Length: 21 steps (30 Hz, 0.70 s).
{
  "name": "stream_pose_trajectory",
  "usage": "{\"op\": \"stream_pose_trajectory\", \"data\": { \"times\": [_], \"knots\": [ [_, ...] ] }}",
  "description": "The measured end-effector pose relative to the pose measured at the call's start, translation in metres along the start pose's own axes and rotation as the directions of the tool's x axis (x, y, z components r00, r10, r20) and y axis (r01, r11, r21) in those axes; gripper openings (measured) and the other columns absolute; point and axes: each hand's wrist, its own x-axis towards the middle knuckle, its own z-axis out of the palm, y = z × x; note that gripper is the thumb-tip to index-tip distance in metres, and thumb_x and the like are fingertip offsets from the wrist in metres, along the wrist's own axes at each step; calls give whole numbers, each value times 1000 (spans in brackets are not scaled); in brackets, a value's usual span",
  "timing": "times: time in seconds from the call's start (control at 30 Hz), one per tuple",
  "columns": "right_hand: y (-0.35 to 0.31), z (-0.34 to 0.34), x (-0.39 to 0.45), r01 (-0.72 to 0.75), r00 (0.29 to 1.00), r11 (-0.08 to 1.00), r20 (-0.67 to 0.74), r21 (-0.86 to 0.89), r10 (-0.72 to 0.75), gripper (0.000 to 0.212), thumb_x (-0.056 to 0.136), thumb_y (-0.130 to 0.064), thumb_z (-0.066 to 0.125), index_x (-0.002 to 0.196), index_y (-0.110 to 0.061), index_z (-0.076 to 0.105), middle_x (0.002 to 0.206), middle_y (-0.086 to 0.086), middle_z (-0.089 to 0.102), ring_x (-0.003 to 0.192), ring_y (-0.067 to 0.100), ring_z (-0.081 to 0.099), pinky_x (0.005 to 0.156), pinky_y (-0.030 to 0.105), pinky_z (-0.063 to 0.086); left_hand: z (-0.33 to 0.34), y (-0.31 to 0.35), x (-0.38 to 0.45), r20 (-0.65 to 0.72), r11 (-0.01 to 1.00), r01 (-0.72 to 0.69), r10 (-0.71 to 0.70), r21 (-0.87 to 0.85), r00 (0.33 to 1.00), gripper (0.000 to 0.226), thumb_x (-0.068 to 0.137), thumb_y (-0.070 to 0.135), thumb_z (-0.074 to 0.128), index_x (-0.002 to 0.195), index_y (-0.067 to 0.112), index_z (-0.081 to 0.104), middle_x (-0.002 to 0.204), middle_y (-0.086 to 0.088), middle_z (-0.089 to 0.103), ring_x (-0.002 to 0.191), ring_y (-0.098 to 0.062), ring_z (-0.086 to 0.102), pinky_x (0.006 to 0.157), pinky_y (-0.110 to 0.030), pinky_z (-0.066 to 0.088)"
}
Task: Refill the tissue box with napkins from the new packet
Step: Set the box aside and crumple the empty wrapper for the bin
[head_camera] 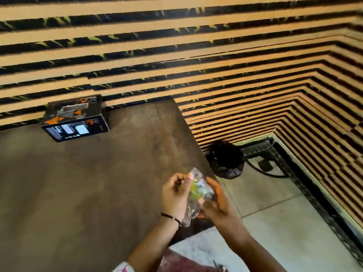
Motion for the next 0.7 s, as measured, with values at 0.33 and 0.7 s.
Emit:
{"op": "stream_pose_trajectory", "data": {
  "times": [0.33, 0.7],
  "knots": [
    [-16, -183, -23, 238, 957, 699, 40, -675, -288, 76, 70, -24, 76, 136, -28, 38, 122, -16, 32, 105, 0, 43, 86, 14, 46, 188, 11, -43, 143, 937, 342, -330, -72, 933, 38, 90, 0, 42, 80, 22, 72, 92, -6, 71, 87, -25, 66, 73, -33, 55],
    [-30, -295, 47, 57, 990, 955, -110, -290, -92, 38, 72, 6, 70, 99, -21, 68, 87, 3, 73, 66, 14, 68, 57, 30, 56, 254, 9, -9, 508, 951, 269, -308, 151, 804, 34, 77, 5, 70, 102, 28, 62, 95, 6, 70, 87, -9, 68, 76, -25, 55]
  ]
}}
